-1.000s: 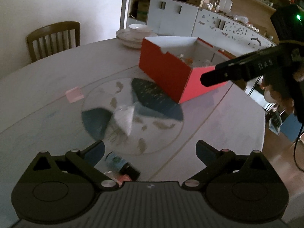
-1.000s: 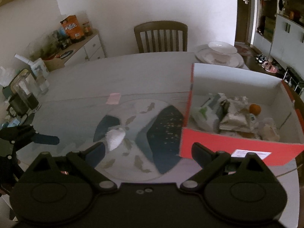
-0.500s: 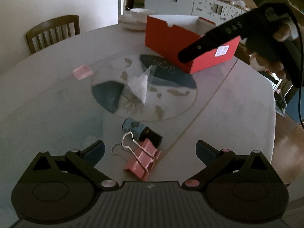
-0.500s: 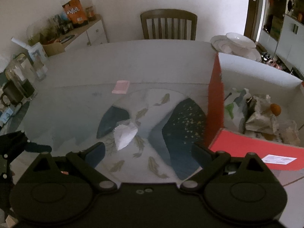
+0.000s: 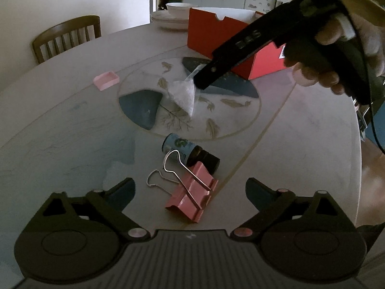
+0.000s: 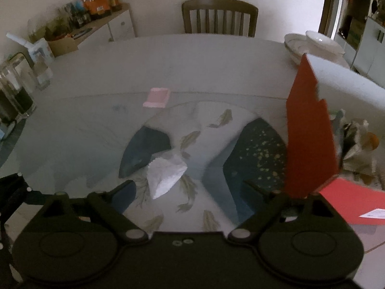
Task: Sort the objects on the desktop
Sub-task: 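Grasp the pink binder clip with the left tool while the right tool grasps the white plastic bag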
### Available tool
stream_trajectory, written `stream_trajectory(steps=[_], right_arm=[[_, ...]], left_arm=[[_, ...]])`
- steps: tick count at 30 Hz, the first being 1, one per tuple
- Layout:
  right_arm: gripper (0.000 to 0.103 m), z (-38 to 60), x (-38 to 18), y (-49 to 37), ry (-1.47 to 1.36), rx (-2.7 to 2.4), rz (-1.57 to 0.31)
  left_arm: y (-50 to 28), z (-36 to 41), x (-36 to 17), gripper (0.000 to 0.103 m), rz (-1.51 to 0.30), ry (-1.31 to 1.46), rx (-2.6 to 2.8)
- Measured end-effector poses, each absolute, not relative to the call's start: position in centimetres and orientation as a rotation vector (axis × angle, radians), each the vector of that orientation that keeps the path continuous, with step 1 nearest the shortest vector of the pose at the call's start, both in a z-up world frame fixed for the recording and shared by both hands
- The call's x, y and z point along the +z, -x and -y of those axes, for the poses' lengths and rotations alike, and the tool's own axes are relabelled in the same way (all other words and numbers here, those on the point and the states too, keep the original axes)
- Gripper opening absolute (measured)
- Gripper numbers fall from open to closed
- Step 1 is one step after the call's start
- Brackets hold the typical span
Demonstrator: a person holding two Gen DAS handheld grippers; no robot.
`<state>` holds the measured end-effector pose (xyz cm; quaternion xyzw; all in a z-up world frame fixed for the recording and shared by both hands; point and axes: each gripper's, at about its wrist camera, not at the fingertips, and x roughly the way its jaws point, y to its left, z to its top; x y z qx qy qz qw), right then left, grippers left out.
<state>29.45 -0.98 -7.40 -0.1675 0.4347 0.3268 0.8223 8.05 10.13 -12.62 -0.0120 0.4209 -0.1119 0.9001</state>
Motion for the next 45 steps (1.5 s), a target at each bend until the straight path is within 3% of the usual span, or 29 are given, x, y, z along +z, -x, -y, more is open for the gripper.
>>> stream_trajectory(steps=[4,8,13,15,18,21,26,34,45], right_arm=[[0.092,-0.1,-8.5,-29.9,0.365,0.691,-0.937],[0.088,-1.0,-9.6,-30.5,0.371,0.684,-0.956],[0.084,-1.9,-10.5,-31.2,0.372,0.675,-0.975],[0.082,-2.2,-10.8,-31.3,0.379,0.674,-0.980],[0.081,-2.6,-11.3,-31.3,0.400,0.670,-0.984],[0.073,-2.9,-11.6,-31.2,0.414,0.668,-0.984],[0.068,-3.3,-11.7,-31.0,0.434,0.664,-0.964],[0.038,-3.7,-11.5,-30.5,0.468,0.682,-0.940],[0.030,-2.1,-10.8,-29.7,0.457,0.689,-0.943]], left_arm=[[-8.0,-10.1,-12.9,0.088,-0.865,0.009,-0.233],[-8.0,-10.0,-13.0,0.068,-0.863,0.002,-0.231],[-7.9,-9.9,-13.1,0.063,-0.859,-0.013,-0.238],[-7.9,-9.7,-13.3,0.054,-0.861,-0.024,-0.243],[-8.0,-9.6,-13.6,0.050,-0.873,-0.030,-0.245],[-8.0,-9.5,-13.7,0.048,-0.877,-0.031,-0.242],[-8.0,-9.3,-13.7,0.043,-0.879,-0.040,-0.243],[-8.1,-9.0,-13.6,0.037,-0.884,-0.054,-0.247],[-7.9,-9.3,-13.1,0.032,-0.867,0.024,-0.235]])
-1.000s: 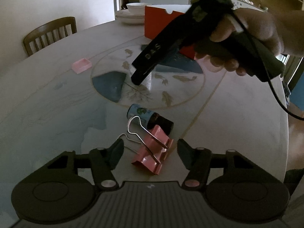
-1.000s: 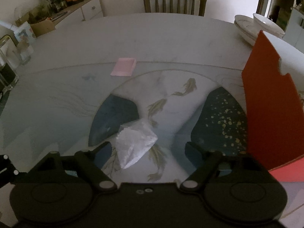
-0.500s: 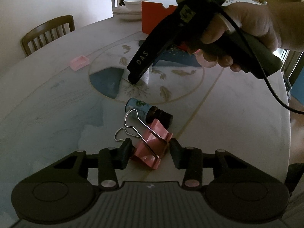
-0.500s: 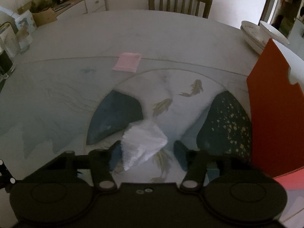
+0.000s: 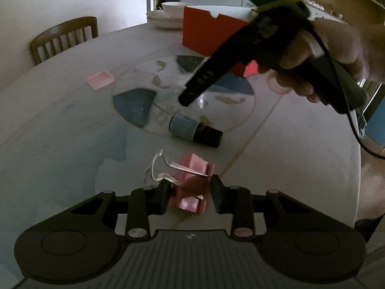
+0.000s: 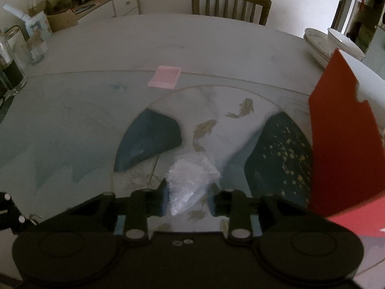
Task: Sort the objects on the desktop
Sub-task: 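Grasp the pink binder clip with the left tool while the right tool grasps the white plastic bag, then carry the binder clip and plastic bag with both tools into the red box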
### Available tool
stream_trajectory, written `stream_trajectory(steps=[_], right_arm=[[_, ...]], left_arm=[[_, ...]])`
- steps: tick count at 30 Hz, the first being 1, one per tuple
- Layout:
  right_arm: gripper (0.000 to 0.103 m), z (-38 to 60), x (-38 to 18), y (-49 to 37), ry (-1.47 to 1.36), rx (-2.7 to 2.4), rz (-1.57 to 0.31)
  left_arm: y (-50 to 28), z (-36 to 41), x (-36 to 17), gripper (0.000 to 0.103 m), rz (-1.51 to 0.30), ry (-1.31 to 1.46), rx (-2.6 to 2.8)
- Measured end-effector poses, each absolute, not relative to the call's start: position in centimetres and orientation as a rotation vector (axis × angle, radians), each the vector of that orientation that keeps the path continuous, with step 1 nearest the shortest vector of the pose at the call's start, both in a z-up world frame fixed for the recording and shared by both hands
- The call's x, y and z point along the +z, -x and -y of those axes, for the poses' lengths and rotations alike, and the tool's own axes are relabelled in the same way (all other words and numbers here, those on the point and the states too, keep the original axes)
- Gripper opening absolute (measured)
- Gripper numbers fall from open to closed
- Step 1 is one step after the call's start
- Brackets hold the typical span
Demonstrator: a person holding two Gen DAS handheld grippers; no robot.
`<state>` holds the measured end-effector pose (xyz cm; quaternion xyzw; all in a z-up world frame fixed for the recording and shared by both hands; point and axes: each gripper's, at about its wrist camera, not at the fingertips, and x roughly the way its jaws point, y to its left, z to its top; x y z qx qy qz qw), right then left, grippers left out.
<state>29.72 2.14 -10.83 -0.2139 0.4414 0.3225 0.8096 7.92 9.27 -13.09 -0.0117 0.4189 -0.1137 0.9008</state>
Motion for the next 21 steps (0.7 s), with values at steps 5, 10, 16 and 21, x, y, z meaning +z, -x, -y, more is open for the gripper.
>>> stream_trajectory(steps=[5,10,16,21], right_arm=[[0.028,-0.6,-10.0,-28.7,0.456,0.708,-0.931],[0.026,1.0,-9.2,-27.8,0.460,0.719,-0.930],[0.025,3.7,-8.2,-26.9,0.438,0.729,-0.937],[0.025,6.0,-7.8,-26.3,0.433,0.725,-0.950]], left_arm=[[-7.9,-9.1,-13.0,0.032,-0.862,0.039,-0.226],[-7.8,-8.9,-12.6,0.031,-0.855,0.061,-0.217],[-8.1,-8.4,-12.1,0.030,-0.855,0.082,-0.209],[-8.3,-7.6,-11.6,0.029,-0.850,0.091,-0.210]])
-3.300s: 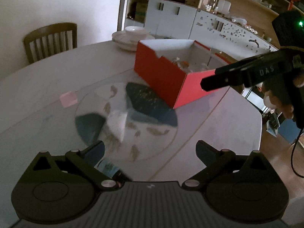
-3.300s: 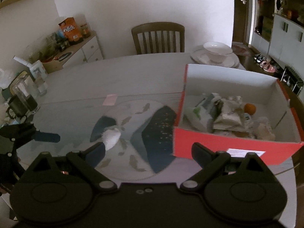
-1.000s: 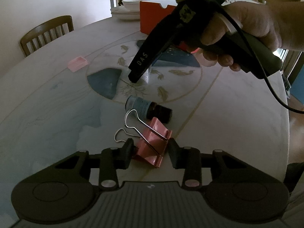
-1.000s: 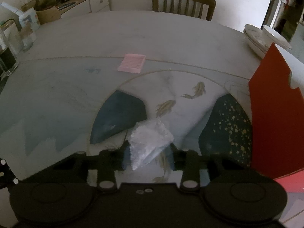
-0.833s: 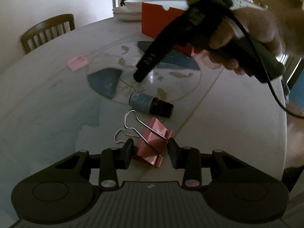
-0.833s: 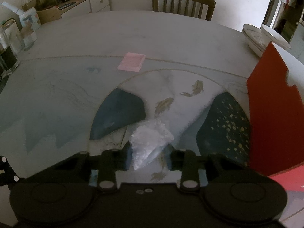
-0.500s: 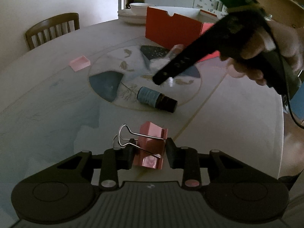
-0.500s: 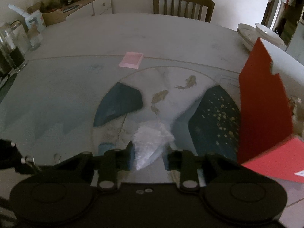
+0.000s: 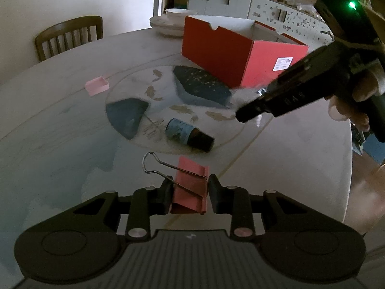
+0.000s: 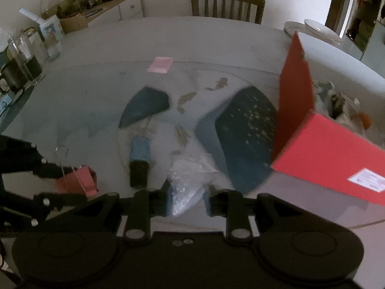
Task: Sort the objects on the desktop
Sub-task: 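Carry the binder clip and plastic bag with both tools into the red box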
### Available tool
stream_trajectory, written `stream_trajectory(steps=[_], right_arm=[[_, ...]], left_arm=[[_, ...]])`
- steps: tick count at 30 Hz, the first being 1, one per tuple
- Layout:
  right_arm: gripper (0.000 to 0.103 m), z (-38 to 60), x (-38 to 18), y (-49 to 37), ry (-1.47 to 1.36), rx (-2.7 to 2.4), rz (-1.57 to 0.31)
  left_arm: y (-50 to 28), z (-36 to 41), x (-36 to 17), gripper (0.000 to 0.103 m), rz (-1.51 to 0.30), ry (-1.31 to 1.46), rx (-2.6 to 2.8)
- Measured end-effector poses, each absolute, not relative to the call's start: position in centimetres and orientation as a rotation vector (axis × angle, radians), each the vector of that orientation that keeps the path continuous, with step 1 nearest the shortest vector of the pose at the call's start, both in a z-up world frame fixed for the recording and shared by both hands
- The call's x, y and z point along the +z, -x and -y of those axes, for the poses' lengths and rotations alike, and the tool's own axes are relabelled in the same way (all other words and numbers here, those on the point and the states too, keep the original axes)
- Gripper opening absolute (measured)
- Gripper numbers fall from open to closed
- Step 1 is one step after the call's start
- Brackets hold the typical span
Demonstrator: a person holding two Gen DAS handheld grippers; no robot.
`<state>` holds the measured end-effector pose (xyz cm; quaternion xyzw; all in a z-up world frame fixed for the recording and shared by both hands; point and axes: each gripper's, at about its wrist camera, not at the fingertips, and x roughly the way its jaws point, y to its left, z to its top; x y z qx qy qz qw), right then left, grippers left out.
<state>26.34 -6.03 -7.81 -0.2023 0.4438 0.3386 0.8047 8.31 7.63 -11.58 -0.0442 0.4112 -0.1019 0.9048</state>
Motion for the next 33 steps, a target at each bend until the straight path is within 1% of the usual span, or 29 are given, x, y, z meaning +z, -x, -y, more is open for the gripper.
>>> stream_trajectory(steps=[7,15,33], right_arm=[[0.025,8.7,-7.0,-26.2,0.421,0.718,-0.953],[0.025,11.5,-5.2,-26.6,0.398,0.728,-0.940],[0.025,18.8,0.0,-30.1,0.334,0.729,-0.856]], left_arm=[[-9.0,-6.4,-10.9,0.029,-0.840,0.120,-0.200],[-10.1,-4.6,-8.3,0.029,-0.794,0.146,-0.194],[-16.7,2.2,-2.7,0.029,-0.691,0.103,-0.219]])
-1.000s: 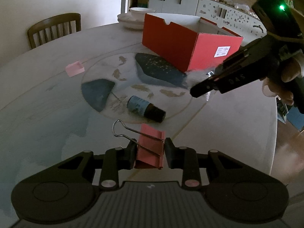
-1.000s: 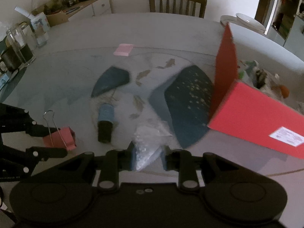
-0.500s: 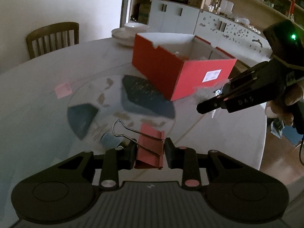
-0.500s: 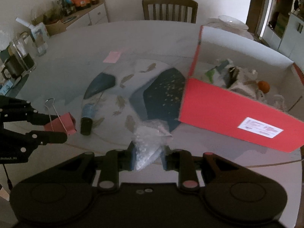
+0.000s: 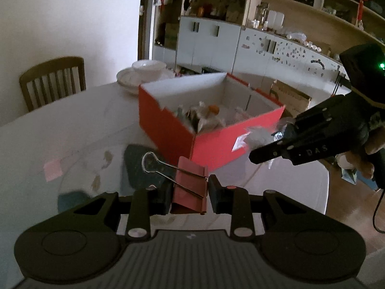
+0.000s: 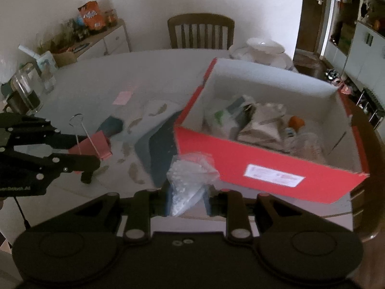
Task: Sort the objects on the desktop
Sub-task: 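Carry the binder clip and plastic bag with both tools into the red box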
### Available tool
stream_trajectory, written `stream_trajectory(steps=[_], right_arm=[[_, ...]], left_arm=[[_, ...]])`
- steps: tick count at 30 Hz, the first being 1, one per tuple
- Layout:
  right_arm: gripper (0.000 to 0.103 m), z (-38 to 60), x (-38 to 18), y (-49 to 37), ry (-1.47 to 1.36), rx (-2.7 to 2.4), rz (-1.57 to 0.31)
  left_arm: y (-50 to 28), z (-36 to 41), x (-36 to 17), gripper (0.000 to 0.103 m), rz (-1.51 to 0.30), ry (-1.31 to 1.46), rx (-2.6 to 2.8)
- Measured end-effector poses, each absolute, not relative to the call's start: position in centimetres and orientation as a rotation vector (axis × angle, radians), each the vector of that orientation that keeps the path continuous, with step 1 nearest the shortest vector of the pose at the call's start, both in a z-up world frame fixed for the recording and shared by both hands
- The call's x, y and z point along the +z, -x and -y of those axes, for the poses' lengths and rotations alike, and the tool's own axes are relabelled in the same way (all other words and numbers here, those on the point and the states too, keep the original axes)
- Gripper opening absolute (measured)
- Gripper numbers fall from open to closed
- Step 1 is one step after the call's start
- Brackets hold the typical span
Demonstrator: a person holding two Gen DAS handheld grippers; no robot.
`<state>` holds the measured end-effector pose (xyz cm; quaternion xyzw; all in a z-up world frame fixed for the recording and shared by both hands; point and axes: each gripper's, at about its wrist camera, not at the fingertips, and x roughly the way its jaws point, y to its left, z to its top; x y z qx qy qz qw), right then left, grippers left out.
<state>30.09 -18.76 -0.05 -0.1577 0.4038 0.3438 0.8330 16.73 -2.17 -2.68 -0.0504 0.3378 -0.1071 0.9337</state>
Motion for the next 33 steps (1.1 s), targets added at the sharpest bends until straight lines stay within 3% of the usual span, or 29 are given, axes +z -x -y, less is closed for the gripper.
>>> stream_trajectory(steps=[33], right_arm=[[0.025,27.1,4.0,-40.5,0.288,0.688,-0.744]], left_arm=[[-31.7,9.3,1.2,0.029,-0.712,0.006,-0.222]])
